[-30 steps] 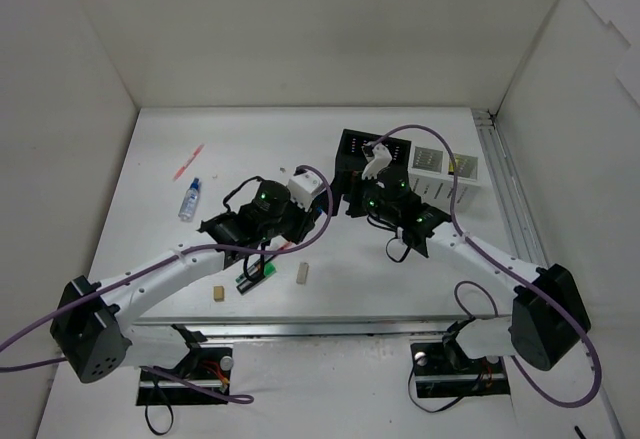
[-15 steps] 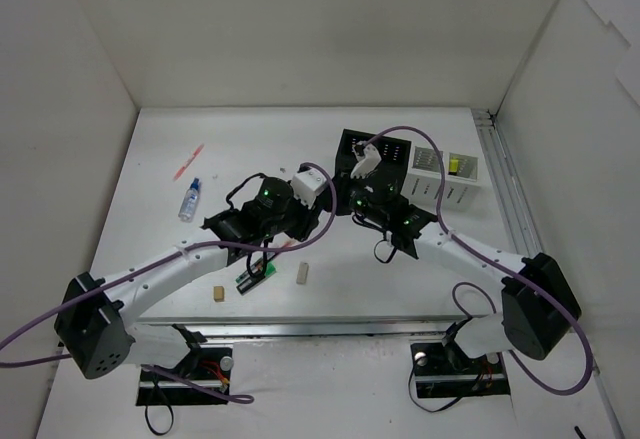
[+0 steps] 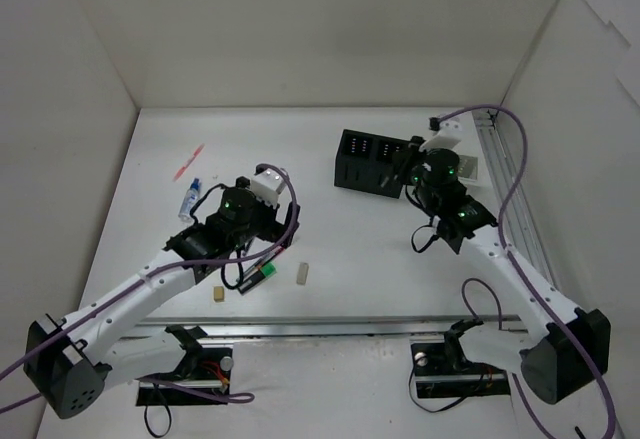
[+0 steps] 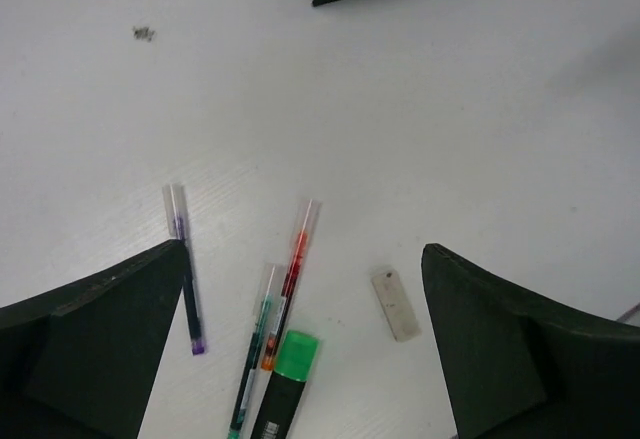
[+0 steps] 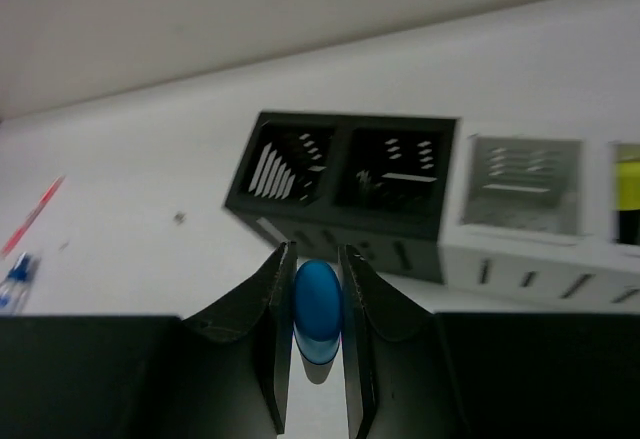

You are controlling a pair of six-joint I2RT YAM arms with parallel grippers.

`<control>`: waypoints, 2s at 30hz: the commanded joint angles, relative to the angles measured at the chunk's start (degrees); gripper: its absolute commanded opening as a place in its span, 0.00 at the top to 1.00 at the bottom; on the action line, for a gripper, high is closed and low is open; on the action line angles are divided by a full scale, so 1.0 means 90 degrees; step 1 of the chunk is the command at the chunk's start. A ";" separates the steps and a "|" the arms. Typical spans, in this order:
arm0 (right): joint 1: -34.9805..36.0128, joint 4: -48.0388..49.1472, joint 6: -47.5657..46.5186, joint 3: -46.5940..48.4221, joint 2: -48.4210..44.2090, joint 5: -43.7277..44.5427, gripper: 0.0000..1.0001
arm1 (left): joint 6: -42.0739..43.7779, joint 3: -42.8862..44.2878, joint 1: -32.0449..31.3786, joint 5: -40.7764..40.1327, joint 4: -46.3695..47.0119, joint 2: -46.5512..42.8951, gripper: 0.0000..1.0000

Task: Sort the stationery into containers
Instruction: Place the pen in the storage box, then pick up the stationery from the center of the board.

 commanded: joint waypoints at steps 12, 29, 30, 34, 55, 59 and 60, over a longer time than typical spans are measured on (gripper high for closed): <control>-0.2621 -0.0071 -0.1741 0.1050 0.0685 0.1344 1.00 | -0.1588 -0.1543 0.0212 -0.0223 -0.0737 -0.0458 0.01; -0.3177 0.0067 -0.1419 0.1050 0.1732 0.1100 0.61 | -0.2409 -0.2217 0.0212 -0.0126 -0.0719 -0.0253 0.01; -0.3177 0.0193 -0.1428 0.1002 0.1722 0.1061 0.69 | -0.2409 -0.2295 0.0212 0.0097 -0.0592 -0.0253 0.00; -0.3177 0.0302 -0.1380 0.1079 0.1771 0.1022 0.78 | -0.2438 -0.2345 0.0212 0.0031 -0.0620 -0.0194 0.01; -0.3177 -0.0948 -0.1087 0.0943 0.0443 -0.0228 0.02 | -0.2770 -0.2412 0.0270 0.0138 -0.0845 0.0147 0.07; -0.3168 -0.0997 -0.1087 0.0855 0.0238 -0.0511 0.02 | -0.2760 -0.2286 0.0270 0.0041 -0.0796 0.0557 0.09; -0.3148 -0.1017 -0.1087 0.0845 0.0209 -0.0540 0.02 | -0.2751 -0.2179 0.0270 0.0050 -0.0757 0.0596 0.10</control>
